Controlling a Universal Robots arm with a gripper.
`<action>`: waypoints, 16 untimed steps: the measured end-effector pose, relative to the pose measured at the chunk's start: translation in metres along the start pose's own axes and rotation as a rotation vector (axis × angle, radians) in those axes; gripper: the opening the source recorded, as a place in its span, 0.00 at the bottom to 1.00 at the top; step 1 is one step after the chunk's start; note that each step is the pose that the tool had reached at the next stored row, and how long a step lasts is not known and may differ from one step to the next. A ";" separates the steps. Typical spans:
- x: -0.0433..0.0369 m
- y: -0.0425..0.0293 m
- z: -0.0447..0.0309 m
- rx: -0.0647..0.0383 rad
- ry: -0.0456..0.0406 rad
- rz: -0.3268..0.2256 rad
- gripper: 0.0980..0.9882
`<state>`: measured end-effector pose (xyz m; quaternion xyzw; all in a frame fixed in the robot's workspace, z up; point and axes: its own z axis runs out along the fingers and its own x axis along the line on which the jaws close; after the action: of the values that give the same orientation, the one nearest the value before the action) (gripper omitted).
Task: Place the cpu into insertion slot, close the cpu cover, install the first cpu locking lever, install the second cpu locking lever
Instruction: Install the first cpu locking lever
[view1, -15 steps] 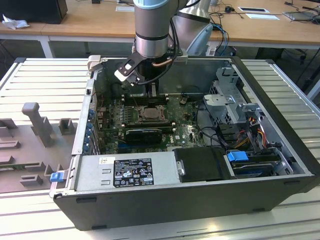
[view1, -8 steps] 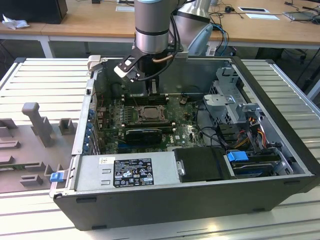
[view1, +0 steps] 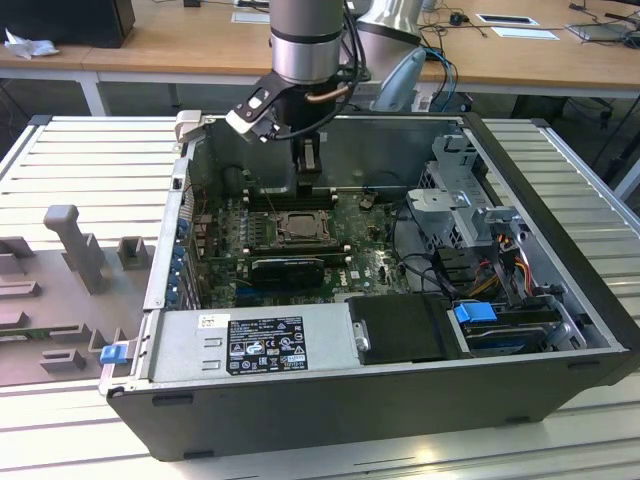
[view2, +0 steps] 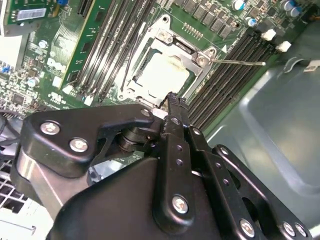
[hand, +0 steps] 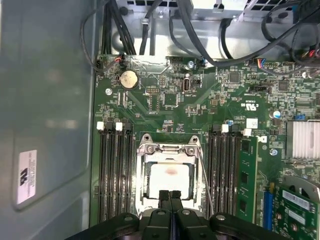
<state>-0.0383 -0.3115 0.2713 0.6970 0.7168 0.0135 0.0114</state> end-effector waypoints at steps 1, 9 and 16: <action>0.0000 0.0000 -0.0019 0.000 -0.0002 0.000 0.01; 0.0001 0.0003 -0.0113 0.000 0.0045 -0.136 0.01; 0.0000 0.0000 -0.0112 0.001 0.0101 -0.314 0.01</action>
<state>-0.0387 -0.3115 0.2825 0.5762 0.8171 0.0147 0.0094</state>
